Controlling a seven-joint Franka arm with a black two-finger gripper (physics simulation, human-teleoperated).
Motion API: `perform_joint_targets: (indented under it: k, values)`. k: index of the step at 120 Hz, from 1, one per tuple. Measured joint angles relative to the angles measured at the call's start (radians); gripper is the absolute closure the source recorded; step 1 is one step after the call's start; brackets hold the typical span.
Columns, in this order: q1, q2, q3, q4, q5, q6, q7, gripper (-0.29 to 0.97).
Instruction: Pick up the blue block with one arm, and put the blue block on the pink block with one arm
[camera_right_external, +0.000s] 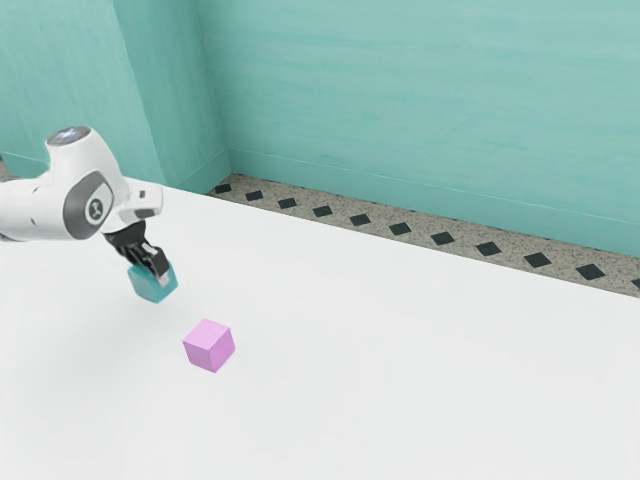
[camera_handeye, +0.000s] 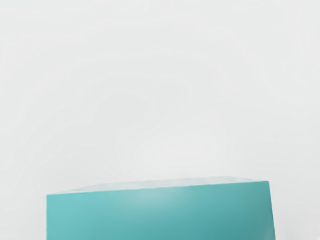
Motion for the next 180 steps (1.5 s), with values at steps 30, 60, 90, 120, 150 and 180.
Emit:
perform_joint_targets:
  k: [30,60,90,120,150,180]
  values:
    - [-0.024,-0.111,-0.065,-0.130,-0.143,0.083,-0.116,0.33]
    - [-0.056,-0.184,-0.128,-0.220,-0.157,0.100,-0.197,0.31]
    - [-0.072,-0.247,-0.162,-0.257,-0.136,0.076,-0.256,0.32]
    - [-0.052,-0.244,-0.182,-0.270,-0.132,0.052,-0.307,0.32]
    - [-0.071,-0.252,-0.194,-0.270,-0.135,0.035,-0.335,0.21]
    - [-0.097,-0.247,-0.162,-0.134,-0.137,-0.043,-0.351,0.06]
